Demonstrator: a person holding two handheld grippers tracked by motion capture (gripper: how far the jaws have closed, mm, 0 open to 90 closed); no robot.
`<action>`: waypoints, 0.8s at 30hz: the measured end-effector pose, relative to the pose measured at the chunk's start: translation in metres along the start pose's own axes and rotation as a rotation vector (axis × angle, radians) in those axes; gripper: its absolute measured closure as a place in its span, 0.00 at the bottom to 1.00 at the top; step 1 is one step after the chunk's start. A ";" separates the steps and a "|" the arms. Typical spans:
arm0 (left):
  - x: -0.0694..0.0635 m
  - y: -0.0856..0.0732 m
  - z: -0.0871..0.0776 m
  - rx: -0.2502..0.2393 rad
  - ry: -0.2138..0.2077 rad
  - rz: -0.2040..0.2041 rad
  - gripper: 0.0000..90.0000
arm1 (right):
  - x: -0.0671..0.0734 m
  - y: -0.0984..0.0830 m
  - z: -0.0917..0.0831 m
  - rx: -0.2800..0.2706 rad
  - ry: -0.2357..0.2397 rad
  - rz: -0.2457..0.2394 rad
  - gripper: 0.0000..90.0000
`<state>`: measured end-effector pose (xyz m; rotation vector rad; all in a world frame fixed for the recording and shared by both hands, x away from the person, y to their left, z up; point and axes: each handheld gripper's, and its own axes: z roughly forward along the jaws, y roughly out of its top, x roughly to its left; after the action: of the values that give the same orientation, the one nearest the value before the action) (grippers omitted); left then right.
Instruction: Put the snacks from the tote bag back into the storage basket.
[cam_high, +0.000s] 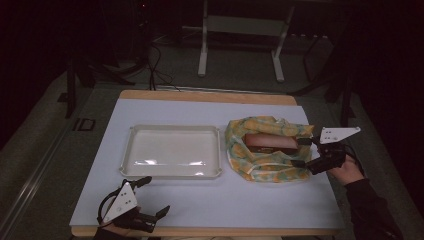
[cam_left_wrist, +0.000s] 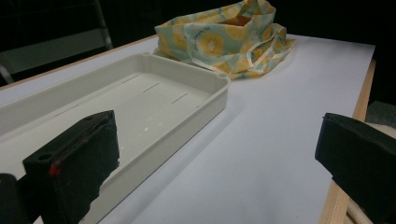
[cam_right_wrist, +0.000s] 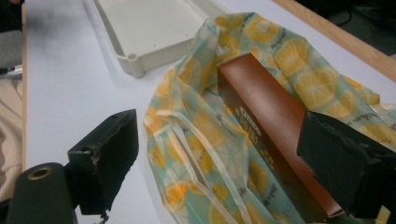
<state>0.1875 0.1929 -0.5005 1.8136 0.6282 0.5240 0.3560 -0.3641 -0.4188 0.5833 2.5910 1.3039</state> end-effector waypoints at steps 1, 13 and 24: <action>0.000 0.000 0.001 0.004 -0.003 -0.001 0.00 | 0.000 0.001 0.000 0.017 -0.017 -0.039 0.14; 0.003 -0.001 0.002 0.009 -0.001 0.002 0.00 | -0.014 0.013 0.013 0.112 -0.036 -0.065 0.17; 0.003 -0.001 0.003 0.013 0.002 -0.002 0.00 | -0.038 0.029 0.017 0.145 -0.025 -0.140 0.35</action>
<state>0.1920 0.1931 -0.5025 1.8247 0.6354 0.5215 0.4033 -0.3518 -0.4068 0.4286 2.6680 1.0664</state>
